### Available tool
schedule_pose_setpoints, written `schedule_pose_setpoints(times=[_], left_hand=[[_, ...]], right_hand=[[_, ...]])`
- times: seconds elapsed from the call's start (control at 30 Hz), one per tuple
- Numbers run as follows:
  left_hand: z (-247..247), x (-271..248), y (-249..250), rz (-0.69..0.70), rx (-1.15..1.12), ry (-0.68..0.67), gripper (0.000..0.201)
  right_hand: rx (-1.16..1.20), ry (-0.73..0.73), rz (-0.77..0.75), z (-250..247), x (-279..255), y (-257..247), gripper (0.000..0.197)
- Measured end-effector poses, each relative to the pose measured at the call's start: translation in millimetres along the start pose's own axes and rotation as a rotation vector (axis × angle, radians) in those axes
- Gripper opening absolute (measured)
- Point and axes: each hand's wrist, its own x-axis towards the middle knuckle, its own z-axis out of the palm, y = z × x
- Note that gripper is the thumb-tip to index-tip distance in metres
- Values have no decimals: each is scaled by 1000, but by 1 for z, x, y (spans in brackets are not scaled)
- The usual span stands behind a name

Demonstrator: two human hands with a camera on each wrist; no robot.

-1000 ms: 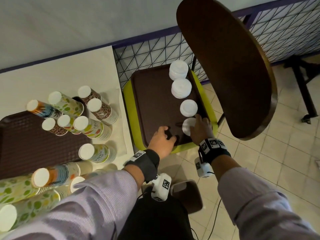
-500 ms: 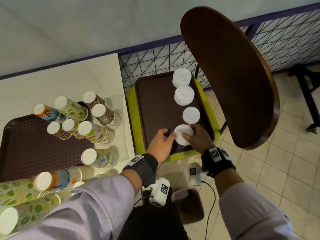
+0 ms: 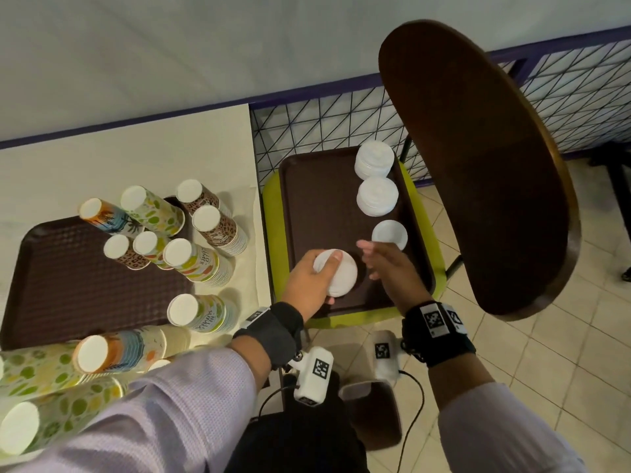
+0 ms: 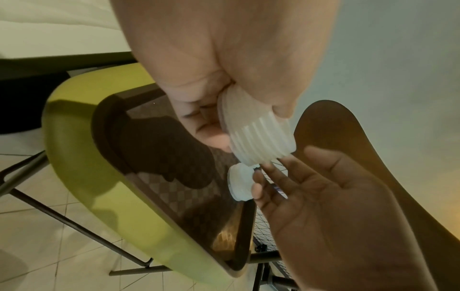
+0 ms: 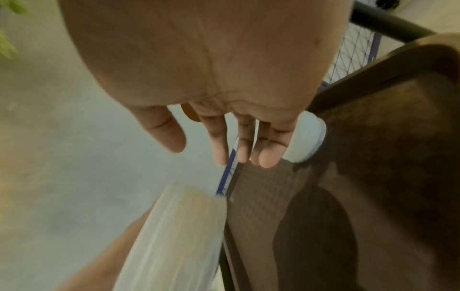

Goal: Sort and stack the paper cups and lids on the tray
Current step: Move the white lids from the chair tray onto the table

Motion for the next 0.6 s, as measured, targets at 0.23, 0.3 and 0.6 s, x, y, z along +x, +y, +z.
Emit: schedule_pose_setpoints(times=[0.23, 0.3, 0.6], left_hand=[[-12, -6, 3, 5, 5, 24, 27], [-13, -8, 4, 9, 9, 25, 30], [-18, -14, 6, 14, 19, 37, 33]], right_hand=[[-619, 337, 50, -25, 67, 1, 45], [-814, 292, 145, -22, 80, 7, 54], [-997, 200, 252, -11, 84, 21, 70]])
